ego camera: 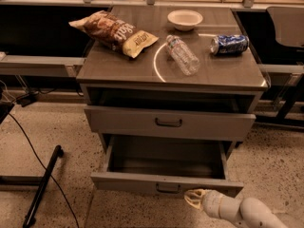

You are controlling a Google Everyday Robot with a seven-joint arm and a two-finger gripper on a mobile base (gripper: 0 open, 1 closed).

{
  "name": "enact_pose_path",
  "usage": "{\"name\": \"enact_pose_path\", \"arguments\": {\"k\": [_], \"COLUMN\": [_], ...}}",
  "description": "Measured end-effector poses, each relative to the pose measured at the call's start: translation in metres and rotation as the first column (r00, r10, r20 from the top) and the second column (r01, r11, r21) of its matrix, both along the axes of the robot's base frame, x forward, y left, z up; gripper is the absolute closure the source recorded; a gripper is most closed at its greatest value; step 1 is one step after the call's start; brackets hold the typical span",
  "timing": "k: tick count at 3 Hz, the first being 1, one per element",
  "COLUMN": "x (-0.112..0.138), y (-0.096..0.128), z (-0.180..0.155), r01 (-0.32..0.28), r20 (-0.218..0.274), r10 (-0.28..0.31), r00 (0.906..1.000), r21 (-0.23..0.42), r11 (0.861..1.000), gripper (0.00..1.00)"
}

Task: Close middle drawer

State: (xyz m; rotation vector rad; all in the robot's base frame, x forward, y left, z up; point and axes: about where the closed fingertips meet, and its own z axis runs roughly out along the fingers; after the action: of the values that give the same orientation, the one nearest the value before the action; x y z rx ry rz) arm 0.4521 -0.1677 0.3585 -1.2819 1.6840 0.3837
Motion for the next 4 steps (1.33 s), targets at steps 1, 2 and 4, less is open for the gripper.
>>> {"name": "enact_pose_path", "arguments": {"k": [1, 2, 4], "x": [0.016, 0.018, 0.038], "y": [0.016, 0.02, 0.041], "z": [-0.004, -0.004, -0.016], "r01": [-0.052, -0.06, -0.117], "r20": [-0.008, -0.008, -0.011], "r10": [0.052, 0.06, 0.117], "r00": [0.9986, 0.9982, 0.993], "r21": [-0.007, -0.007, -0.013], "r11": [0.999, 0.998, 0.993], "gripper": [1.0, 1.0, 1.0]}}
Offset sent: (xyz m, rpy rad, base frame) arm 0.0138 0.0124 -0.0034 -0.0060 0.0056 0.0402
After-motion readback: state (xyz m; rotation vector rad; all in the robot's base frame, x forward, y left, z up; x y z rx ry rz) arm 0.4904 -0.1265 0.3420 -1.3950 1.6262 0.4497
